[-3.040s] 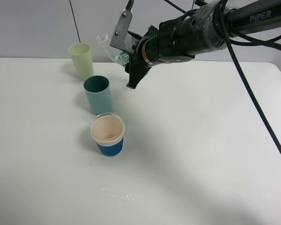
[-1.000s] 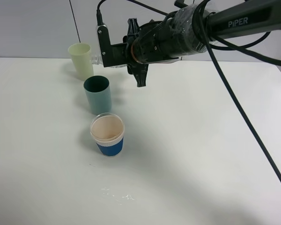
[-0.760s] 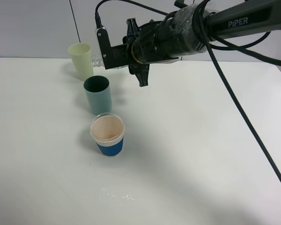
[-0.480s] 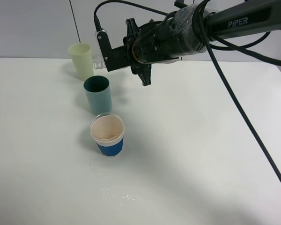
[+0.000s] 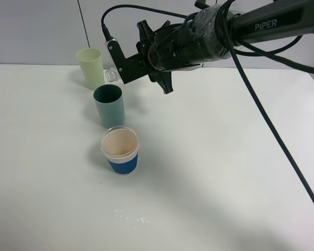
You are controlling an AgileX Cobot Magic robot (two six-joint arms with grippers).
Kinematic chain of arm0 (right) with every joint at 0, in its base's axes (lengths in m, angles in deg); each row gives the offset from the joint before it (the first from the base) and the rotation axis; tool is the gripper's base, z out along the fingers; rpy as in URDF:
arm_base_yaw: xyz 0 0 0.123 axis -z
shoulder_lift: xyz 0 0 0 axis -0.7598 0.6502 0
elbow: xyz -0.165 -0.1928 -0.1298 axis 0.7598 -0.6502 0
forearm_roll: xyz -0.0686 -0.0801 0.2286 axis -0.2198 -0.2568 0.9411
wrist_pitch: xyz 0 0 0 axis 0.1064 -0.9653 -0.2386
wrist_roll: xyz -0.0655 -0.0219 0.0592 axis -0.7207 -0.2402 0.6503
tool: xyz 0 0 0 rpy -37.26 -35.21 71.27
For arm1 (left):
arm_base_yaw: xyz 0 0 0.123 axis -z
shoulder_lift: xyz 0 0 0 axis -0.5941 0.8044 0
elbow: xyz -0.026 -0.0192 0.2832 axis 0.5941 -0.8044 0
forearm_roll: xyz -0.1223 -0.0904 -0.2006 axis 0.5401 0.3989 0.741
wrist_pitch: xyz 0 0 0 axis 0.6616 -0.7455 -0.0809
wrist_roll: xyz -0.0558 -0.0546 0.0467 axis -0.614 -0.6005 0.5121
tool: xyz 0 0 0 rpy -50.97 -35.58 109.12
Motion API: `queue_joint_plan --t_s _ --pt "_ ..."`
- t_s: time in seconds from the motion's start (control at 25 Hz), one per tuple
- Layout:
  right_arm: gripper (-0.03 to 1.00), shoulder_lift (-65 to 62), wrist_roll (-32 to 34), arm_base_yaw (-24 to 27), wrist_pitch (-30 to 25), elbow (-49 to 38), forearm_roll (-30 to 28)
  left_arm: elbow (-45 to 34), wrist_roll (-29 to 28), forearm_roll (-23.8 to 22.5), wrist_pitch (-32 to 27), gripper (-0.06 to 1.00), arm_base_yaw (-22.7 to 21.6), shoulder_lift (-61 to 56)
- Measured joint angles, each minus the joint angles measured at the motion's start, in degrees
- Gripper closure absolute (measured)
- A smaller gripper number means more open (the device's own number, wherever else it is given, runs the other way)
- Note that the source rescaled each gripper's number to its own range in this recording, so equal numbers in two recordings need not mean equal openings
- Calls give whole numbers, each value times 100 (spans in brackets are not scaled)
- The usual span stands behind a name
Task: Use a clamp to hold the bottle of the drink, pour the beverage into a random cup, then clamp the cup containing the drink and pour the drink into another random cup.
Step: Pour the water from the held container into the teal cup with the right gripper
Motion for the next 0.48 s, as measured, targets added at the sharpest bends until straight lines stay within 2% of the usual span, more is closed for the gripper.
queue_joint_plan --t_s 0.48 --pt "97 0 -137 0 0 0 -17 0 0 0 0 -6 0 0"
